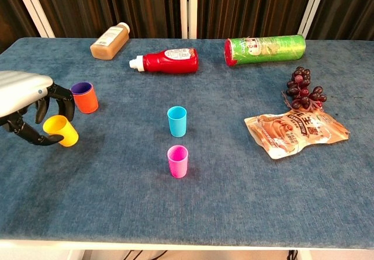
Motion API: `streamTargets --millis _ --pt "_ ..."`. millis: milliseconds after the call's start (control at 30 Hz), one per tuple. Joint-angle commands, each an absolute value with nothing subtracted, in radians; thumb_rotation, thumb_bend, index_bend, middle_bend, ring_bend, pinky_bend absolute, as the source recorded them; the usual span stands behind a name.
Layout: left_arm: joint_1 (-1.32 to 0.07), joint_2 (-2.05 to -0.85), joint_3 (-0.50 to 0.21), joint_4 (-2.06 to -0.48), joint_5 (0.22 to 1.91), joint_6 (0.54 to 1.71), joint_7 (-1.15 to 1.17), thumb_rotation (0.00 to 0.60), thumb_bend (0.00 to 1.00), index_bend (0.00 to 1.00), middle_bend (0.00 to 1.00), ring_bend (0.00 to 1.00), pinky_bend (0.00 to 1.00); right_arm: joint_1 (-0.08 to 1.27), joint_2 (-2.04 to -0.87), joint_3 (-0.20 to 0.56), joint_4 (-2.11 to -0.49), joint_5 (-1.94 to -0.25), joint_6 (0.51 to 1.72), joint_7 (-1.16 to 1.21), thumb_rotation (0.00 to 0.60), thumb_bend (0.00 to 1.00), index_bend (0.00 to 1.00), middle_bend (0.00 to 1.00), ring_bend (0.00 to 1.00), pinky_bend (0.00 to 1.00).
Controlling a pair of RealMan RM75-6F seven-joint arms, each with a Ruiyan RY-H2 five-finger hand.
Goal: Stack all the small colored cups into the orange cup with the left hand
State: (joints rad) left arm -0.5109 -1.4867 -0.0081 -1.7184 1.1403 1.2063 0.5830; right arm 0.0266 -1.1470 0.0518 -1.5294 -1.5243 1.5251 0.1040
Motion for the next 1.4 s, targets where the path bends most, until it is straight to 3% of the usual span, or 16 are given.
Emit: streamTargets --millis 33,233,533,900,1300,1400 --pt "-0.51 -1.464 -0.024 -1.749 1.152 1.22 0.58 0.6 0.29 0.49 0.51 0.57 0.41 0.026 -1.146 0.053 -1.531 -1.525 1.527 0.103 0.6 0.27 0.0 0.0 0.0 0.0" --pt "-0.537 -1.409 -0.099 -1.808 1.126 1.226 0.597 0.6 0.29 0.5 0.52 0.58 0.41 0.025 -1.144 0.051 -1.536 -1.53 1.53 0.101 0.6 0.27 0.0 0.0 0.0 0.0" --pt "-0.657 -1.413 -0.219 -1.774 0.927 1.13 0.683 0.6 0.3 0.5 0.52 0.58 0.41 0.023 -1.139 0.05 -1.542 -1.532 1.533 0.102 0.6 0.27 0.0 0.0 0.0 0.0" --pt "-0.717 -1.44 -0.227 -1.701 0.777 1.111 0.73 0.6 0.31 0.5 0.52 0.58 0.41 0.021 -1.132 0.055 -1.528 -1.518 1.53 0.13 0.6 0.27 0.0 0.0 0.0 0.0" --pt "-0.738 -1.456 -0.204 -1.667 0.763 1.1 0.698 0.6 0.31 0.48 0.51 0.57 0.42 0.023 -1.137 0.056 -1.522 -1.514 1.524 0.13 0.6 0.27 0.0 0.0 0.0 0.0" --pt "-0.743 -1.46 -0.2 -1.66 0.754 1.093 0.689 0.6 0.31 0.42 0.48 0.54 0.42 0.022 -1.137 0.057 -1.522 -1.51 1.522 0.132 0.6 0.27 0.0 0.0 0.0 0.0"
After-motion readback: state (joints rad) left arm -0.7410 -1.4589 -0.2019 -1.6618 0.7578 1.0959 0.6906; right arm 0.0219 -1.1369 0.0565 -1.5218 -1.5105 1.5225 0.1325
